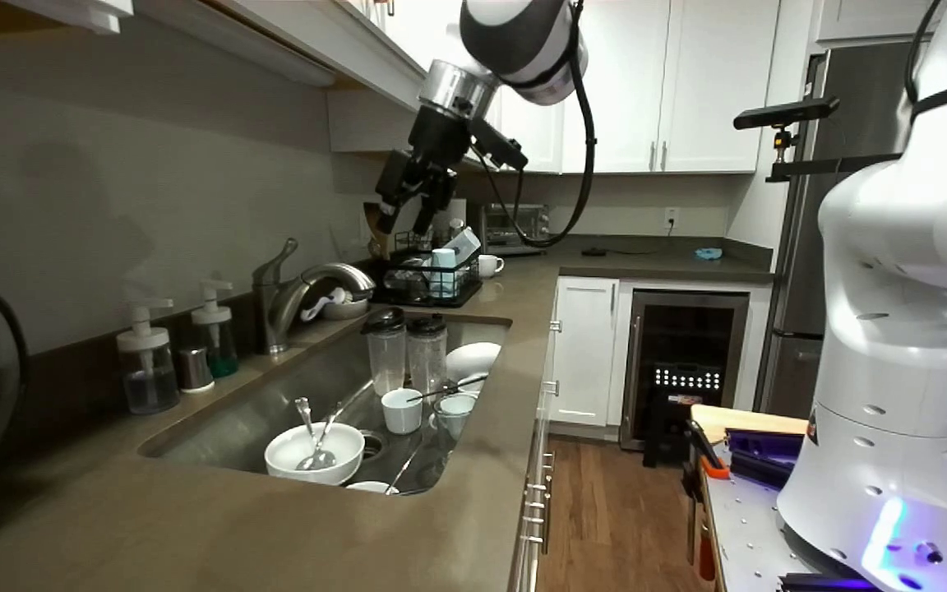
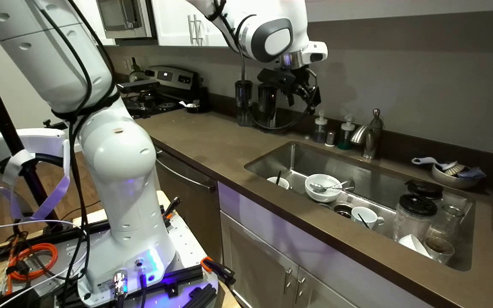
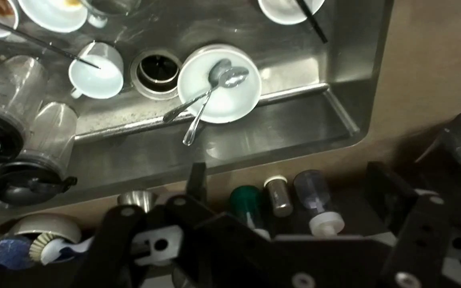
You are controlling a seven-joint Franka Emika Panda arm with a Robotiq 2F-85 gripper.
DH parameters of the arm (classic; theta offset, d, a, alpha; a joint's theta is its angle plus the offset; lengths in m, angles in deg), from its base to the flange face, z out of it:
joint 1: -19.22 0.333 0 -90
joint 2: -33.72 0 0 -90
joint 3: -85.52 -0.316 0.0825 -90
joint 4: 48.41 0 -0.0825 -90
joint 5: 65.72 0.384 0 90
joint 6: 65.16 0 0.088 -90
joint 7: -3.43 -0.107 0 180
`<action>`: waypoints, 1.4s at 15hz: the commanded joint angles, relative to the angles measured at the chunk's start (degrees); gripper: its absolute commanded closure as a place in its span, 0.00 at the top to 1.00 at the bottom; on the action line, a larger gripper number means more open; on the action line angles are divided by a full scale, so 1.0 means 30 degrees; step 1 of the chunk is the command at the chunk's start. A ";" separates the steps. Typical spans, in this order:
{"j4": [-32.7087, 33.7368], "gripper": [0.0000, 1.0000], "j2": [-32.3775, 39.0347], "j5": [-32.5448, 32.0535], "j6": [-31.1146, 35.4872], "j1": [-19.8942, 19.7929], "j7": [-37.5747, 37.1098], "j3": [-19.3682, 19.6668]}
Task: Open the tap
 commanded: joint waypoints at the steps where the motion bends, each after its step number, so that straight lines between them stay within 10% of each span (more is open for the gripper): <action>1: 0.2632 1.00 0.2966 -0.2402 0.1940 -0.0979 -0.1972 -0.0710; 9: 0.7893 1.00 0.7326 -0.5795 0.2596 -0.1175 -0.6024 -0.0056; 16: 0.5190 1.00 0.6559 -0.1305 0.5179 -0.1599 -0.4608 -0.0558; 21: 0.5853 1.00 0.7464 -0.5264 0.7064 -0.0670 -0.7292 0.0840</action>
